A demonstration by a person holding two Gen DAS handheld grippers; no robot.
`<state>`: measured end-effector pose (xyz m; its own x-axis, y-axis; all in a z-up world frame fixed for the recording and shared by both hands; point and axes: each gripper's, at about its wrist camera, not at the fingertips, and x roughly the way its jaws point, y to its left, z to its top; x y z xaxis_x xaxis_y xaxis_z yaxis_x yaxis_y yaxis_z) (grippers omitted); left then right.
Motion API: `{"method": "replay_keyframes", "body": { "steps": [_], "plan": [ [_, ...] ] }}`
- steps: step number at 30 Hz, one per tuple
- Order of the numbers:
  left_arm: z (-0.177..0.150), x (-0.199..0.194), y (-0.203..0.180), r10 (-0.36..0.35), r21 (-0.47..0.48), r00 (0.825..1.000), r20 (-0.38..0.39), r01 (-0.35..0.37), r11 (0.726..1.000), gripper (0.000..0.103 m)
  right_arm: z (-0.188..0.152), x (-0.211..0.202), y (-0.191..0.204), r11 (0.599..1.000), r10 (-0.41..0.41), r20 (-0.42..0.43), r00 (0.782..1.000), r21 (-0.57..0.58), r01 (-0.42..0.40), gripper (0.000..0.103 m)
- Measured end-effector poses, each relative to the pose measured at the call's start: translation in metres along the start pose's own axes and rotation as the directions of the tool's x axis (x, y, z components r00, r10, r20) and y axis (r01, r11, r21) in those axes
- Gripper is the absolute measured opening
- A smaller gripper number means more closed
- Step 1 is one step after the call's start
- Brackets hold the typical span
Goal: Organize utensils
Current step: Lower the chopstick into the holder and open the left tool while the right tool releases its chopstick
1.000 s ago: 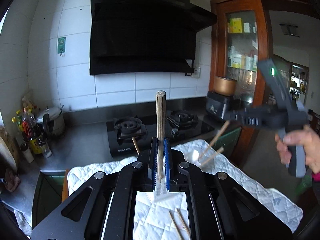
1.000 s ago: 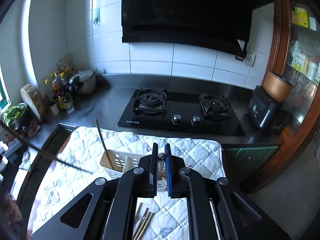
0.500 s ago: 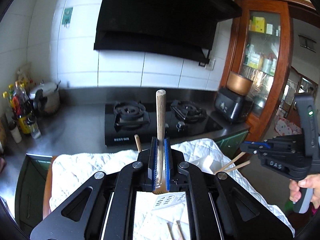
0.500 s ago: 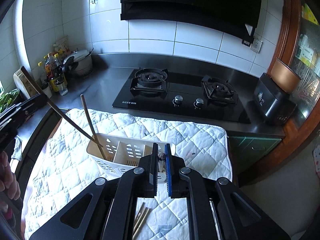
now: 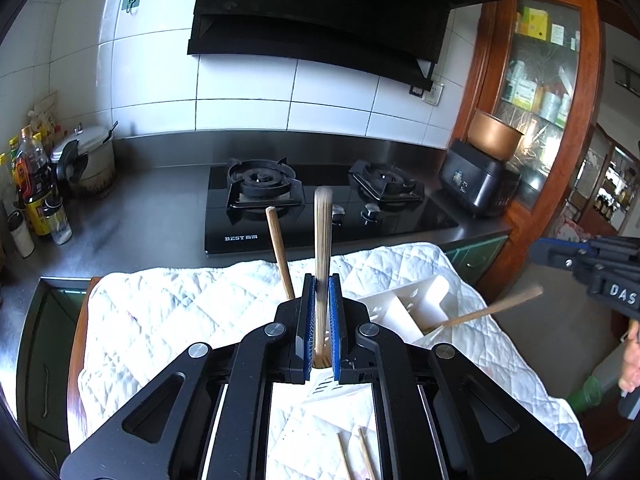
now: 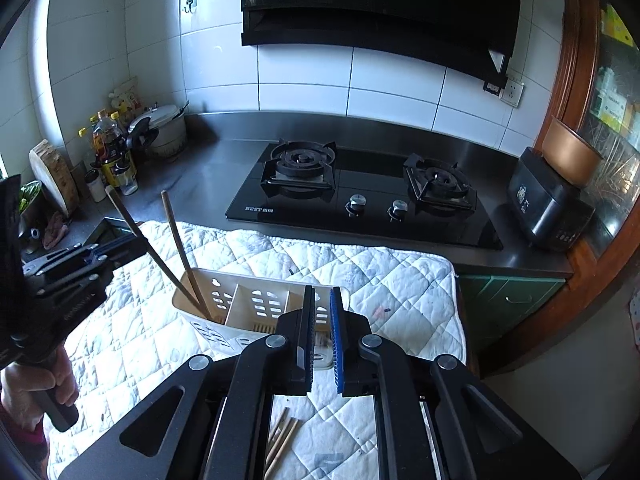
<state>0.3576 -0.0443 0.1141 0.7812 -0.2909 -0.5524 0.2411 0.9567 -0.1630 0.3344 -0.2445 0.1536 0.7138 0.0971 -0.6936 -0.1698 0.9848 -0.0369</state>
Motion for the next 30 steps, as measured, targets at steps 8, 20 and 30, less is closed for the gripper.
{"method": "replay_keyframes", "body": {
  "steps": [8, 20, 30],
  "plan": [
    [0.002, -0.016, -0.008, -0.011, 0.005, 1.000, 0.023, 0.011, 1.000, 0.009, -0.008, -0.040, 0.000, 1.000, -0.002, 0.082, 0.997, 0.003, 0.001, 0.018],
    [-0.034, -0.120, -0.011, -0.037, 0.029, 0.992, 0.119, 0.033, 0.999, 0.009, -0.127, -0.097, 0.035, 0.999, 0.043, 0.127, 0.991, 0.012, -0.045, 0.026],
    [-0.127, -0.175, 0.000, -0.042, 0.021, 0.994, 0.105, 0.040, 0.999, 0.009, -0.275, -0.059, 0.072, 0.986, 0.109, -0.036, 0.993, 0.128, -0.104, 0.021]
  ]
}}
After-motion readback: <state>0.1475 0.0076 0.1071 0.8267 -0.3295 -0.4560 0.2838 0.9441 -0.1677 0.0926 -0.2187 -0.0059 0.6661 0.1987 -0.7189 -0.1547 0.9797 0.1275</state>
